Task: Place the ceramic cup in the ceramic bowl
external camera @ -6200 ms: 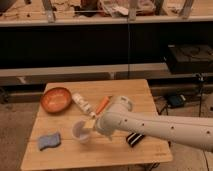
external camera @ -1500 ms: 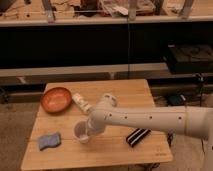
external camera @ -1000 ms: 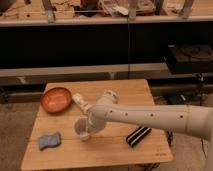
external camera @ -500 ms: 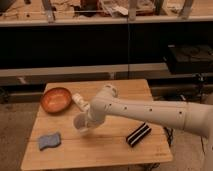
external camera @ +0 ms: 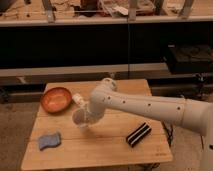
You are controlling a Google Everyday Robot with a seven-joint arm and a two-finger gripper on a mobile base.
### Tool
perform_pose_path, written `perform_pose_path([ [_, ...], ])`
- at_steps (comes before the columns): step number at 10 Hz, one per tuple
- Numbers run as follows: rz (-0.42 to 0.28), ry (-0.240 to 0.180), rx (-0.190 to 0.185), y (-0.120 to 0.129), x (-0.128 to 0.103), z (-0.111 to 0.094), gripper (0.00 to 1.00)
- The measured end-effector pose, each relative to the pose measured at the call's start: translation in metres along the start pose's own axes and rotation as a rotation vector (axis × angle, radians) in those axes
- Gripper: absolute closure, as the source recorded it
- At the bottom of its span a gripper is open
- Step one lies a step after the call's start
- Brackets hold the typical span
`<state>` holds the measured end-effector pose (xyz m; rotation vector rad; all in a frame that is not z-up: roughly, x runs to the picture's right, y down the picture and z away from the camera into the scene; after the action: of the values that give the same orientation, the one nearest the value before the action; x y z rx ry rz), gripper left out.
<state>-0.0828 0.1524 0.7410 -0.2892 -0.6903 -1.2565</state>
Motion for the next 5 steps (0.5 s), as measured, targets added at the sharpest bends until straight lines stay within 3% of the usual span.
perform_pose_path([
  [2,-0.015,0.000,0.000,-0.015,0.011,-0.013,1.00],
  [5,-0.021,0.001,0.002,-0.022,0.016,-0.015,1.00],
])
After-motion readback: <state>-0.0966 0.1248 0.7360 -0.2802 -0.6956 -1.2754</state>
